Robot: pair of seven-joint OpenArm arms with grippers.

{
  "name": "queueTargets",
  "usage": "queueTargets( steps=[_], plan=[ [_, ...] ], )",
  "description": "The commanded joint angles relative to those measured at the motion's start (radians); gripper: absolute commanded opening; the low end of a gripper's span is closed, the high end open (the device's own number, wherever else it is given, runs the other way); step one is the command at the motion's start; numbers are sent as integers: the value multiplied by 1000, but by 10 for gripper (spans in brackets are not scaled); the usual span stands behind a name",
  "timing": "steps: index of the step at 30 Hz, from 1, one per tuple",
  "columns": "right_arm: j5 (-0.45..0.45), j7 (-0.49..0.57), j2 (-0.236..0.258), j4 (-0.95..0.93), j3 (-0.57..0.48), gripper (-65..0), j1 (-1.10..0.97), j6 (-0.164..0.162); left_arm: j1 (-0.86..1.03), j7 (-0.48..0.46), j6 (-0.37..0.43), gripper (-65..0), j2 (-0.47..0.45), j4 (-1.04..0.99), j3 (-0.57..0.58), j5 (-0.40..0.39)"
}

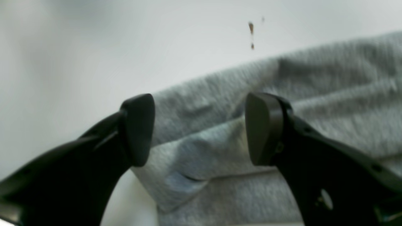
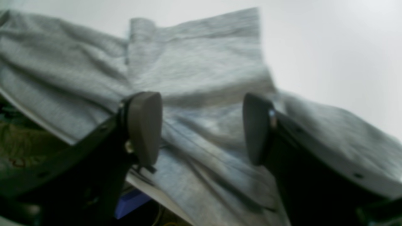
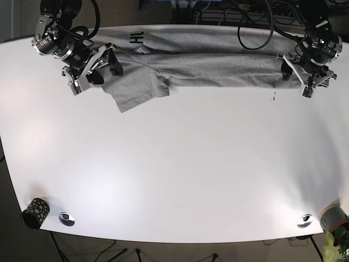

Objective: Fold the T-shirt properly
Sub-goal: 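Pinch the folded strip's edge with both grippers and fold it again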

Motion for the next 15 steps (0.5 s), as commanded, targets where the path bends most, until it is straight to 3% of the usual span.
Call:
queueTargets(
  steps=[1,7,15],
  plan=[
    [18,19,11,14,-5,-301,-23,4,34,-10,2,-242,-13,19,27,-7],
    [-10,19,11,-40,-6,-315,-60,3,93,-16,2,-242,-29,-7,28,-6],
    [-229,25,2,-209,0,-317,37,12,62,-17,2,-242,-76,-136,36,-10]
  ],
)
